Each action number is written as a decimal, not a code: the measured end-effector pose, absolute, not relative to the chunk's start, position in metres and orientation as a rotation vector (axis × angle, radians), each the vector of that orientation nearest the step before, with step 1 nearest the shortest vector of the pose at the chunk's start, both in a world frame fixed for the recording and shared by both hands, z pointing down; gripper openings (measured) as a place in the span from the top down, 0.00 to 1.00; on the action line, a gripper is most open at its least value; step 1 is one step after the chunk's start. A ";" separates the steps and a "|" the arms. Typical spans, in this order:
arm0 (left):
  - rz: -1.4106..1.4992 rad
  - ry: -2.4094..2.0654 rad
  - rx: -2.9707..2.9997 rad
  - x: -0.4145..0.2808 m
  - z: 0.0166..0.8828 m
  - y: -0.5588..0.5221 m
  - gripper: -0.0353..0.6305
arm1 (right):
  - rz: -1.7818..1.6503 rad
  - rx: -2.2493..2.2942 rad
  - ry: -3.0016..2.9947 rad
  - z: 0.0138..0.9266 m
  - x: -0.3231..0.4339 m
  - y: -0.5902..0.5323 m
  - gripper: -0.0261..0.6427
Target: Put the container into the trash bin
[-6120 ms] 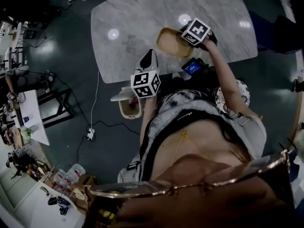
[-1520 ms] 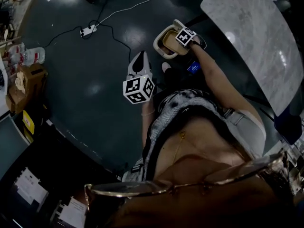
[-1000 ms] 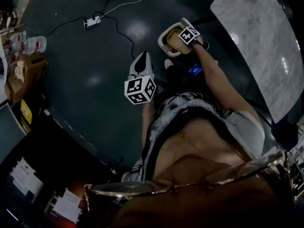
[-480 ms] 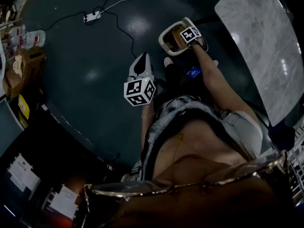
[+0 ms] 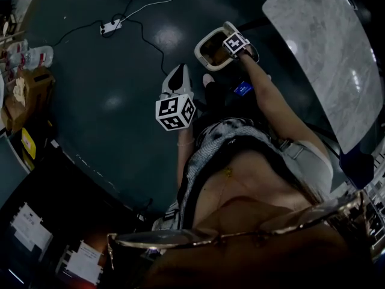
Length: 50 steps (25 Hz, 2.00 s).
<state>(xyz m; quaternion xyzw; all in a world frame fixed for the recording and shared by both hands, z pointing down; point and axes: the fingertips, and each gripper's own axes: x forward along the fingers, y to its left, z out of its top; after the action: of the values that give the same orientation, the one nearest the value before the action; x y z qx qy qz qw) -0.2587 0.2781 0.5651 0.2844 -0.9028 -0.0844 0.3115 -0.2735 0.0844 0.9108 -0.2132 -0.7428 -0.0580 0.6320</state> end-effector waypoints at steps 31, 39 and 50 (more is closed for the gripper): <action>-0.179 -2.380 0.956 -0.257 0.552 0.226 0.95 | -0.100 -0.902 -2.286 0.619 -0.276 0.139 0.92; -0.183 -2.401 1.061 -0.257 0.527 0.202 0.95 | -0.035 -0.855 -2.537 0.541 -0.259 0.131 0.92; -0.169 -2.421 1.278 -0.251 0.482 0.153 0.95 | -0.047 -0.804 -2.696 0.486 -0.236 0.118 0.92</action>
<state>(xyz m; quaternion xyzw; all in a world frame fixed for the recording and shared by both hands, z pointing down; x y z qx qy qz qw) -0.2509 0.1527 0.4818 0.4568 -0.8651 -0.0605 0.1981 -0.2359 0.1181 0.4862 -0.2820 -0.9453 -0.0164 0.1630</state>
